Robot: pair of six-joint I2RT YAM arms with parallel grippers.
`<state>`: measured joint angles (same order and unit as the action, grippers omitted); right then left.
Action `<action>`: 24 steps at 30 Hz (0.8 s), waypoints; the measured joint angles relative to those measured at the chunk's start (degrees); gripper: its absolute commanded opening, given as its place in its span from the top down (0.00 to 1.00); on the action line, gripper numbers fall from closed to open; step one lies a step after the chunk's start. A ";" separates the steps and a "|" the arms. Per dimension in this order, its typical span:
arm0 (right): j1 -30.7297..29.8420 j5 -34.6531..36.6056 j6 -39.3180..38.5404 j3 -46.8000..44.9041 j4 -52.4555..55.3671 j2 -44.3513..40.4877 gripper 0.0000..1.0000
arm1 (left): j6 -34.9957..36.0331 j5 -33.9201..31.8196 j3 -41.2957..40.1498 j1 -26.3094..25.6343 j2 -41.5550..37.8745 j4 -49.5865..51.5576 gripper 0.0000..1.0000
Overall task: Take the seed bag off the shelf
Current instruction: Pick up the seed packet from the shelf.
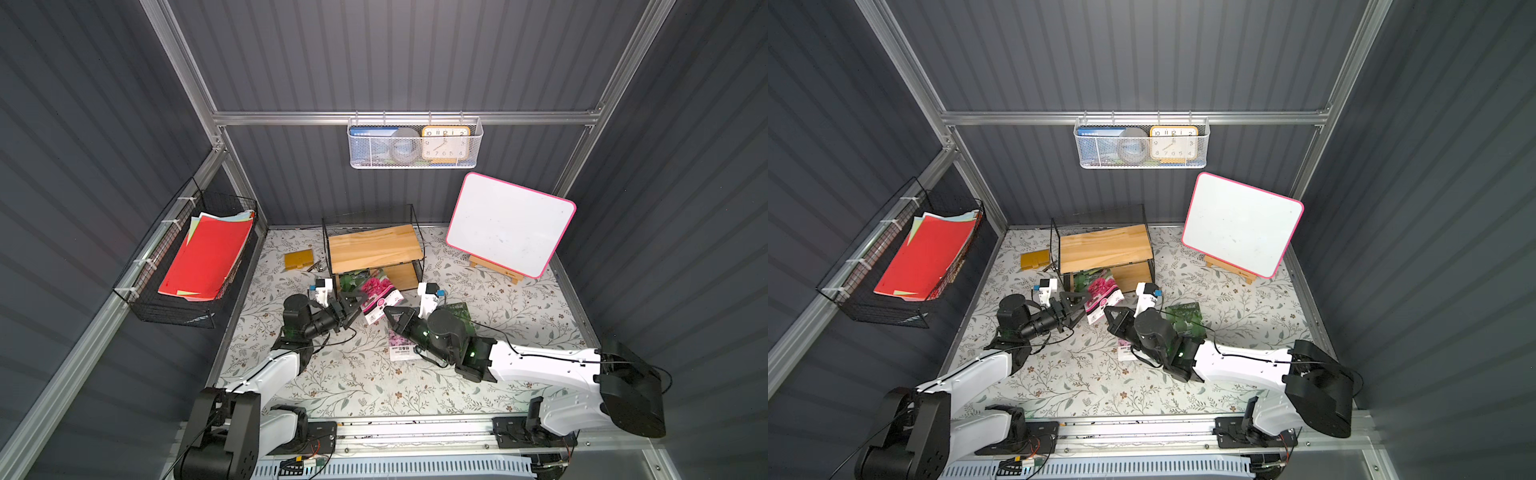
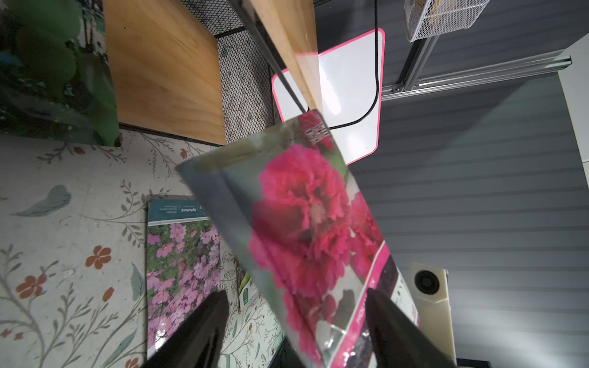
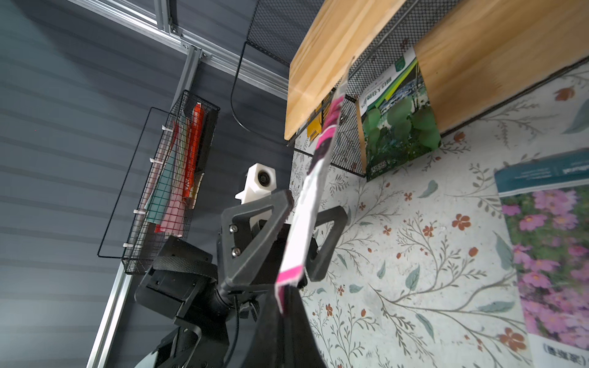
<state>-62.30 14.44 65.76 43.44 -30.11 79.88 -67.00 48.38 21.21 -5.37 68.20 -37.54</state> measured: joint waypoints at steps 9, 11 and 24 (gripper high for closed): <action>-0.70 -0.94 0.59 0.00 -0.33 0.39 1.00 | -2.43 -2.12 -0.39 0.00 -2.38 -1.36 0.31; -0.81 -1.14 0.83 0.00 -0.39 0.39 1.00 | -3.06 -2.38 -0.74 0.00 -2.36 -1.95 0.33; -1.18 -1.07 1.29 -0.11 -1.68 0.83 1.00 | -5.64 -4.48 -1.55 0.00 -4.46 -3.21 0.69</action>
<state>-63.48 13.37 67.05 43.33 -31.79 80.71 -72.64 43.90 19.66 -5.37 63.75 -40.75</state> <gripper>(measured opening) 0.041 0.333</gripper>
